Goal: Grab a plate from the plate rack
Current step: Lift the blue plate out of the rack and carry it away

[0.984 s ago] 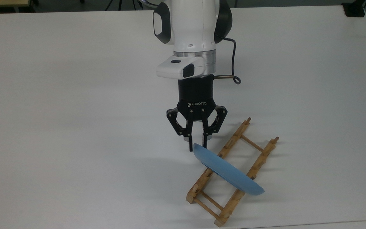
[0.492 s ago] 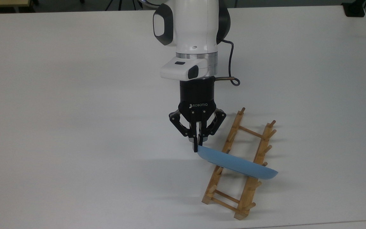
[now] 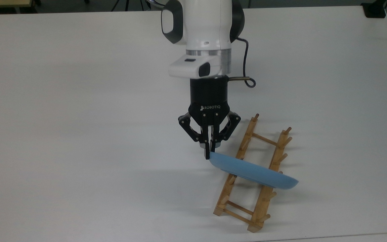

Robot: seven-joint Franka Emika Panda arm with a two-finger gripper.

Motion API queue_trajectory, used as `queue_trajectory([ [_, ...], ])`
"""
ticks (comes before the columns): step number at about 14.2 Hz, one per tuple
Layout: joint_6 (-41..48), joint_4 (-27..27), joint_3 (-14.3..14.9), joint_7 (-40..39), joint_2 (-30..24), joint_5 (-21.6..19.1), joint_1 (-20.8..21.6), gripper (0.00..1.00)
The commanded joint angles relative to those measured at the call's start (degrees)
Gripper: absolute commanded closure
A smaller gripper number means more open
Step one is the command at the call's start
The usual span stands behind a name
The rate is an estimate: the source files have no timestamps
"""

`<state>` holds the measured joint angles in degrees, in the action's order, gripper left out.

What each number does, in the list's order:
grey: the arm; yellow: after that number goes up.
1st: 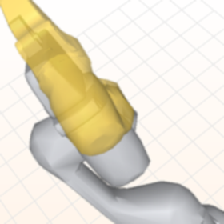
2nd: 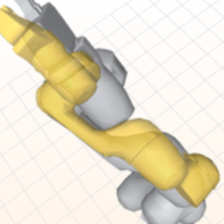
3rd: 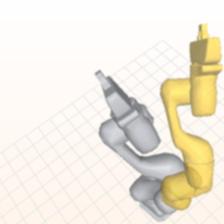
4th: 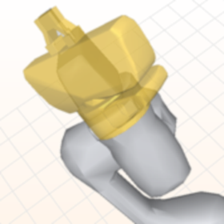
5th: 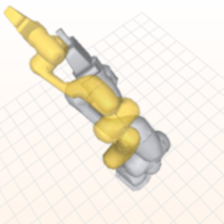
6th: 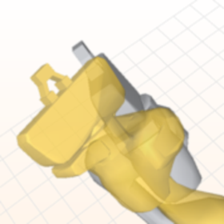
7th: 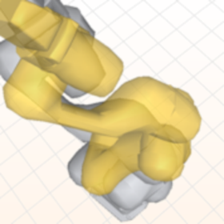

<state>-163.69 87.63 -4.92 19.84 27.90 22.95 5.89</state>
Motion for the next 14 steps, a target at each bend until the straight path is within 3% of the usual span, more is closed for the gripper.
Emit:
queue_trajectory([
  [1, 0.30, 2.28, -0.62, 4.24, -5.82, -0.10, -1.67, 1.00],
  [3, 7.37, 4.03, -0.97, 3.81, -9.69, -0.10, -4.55, 1.00],
  [6, 20.92, 4.65, -2.55, -2.93, -12.42, -0.97, -8.25, 1.00],
  [10, 37.17, 4.22, -2.29, -22.51, -15.85, -12.11, -11.85, 1.00],
  [14, 55.10, 4.21, -2.20, -39.92, -17.88, -15.30, -16.07, 1.00],
])
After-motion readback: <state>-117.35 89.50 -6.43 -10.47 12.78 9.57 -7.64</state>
